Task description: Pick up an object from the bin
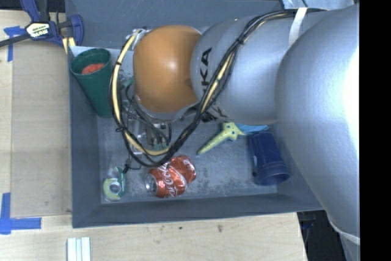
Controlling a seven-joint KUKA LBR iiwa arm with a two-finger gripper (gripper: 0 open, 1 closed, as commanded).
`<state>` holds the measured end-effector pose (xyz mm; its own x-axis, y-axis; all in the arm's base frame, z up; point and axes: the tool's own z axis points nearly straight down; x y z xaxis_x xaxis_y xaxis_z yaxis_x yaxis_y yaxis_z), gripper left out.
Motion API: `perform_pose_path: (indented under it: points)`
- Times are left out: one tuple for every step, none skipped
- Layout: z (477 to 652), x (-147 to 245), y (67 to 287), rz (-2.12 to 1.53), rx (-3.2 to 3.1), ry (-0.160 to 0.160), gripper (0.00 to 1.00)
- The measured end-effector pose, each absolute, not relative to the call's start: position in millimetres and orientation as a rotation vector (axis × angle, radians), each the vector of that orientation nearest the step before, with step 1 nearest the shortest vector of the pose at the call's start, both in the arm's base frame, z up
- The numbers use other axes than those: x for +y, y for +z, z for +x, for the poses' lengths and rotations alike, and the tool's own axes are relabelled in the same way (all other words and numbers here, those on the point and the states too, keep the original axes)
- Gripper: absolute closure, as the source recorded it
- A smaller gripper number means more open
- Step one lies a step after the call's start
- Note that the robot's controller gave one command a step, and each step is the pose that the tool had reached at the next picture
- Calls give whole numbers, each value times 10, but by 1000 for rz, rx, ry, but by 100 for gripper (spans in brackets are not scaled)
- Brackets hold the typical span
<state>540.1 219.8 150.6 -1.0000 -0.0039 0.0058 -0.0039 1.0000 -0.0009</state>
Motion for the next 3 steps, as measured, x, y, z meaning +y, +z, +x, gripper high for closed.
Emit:
perform_pose_path:
  points:
    - [5423,2187,1555,0,-3144,-2,0]
    - [5252,1637,1159,171,-3138,-1,0]
    - [5066,1943,1084,677,-3074,0,0]
